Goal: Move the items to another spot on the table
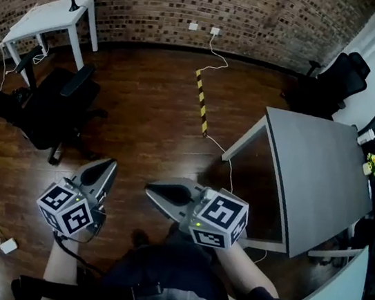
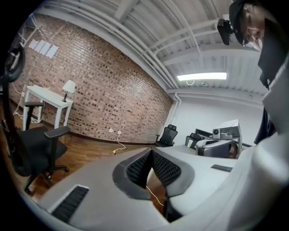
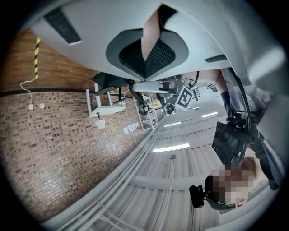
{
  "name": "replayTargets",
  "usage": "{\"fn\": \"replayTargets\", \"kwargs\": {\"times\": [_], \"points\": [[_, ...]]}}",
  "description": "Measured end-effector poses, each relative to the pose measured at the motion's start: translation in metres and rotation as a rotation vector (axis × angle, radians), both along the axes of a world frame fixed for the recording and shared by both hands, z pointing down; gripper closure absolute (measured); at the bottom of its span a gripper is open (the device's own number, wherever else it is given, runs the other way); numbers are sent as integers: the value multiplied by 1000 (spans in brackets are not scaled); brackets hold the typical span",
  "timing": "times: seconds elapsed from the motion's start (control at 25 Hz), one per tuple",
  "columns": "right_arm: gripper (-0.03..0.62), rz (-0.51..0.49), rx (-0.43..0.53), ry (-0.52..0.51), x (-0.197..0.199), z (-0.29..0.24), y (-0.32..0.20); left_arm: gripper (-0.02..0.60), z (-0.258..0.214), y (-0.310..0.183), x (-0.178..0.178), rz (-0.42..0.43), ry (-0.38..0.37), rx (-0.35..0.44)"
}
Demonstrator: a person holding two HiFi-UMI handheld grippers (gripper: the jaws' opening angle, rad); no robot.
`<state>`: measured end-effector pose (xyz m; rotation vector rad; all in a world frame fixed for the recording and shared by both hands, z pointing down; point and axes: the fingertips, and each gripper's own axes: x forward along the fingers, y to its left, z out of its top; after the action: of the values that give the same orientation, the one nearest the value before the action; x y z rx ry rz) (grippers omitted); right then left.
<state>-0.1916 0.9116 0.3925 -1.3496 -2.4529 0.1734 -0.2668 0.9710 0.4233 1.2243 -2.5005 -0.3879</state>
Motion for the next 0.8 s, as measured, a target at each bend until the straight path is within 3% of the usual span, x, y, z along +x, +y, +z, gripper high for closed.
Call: {"fn": "replayTargets", "kwargs": {"times": [0.36, 0.8], "points": [[613, 263, -55, 16, -10, -3, -114, 575, -2, -126, -7, 266, 10, -59], [613, 418, -221, 16, -36, 6, -230, 575, -13, -248, -31, 434, -55, -201]]}}
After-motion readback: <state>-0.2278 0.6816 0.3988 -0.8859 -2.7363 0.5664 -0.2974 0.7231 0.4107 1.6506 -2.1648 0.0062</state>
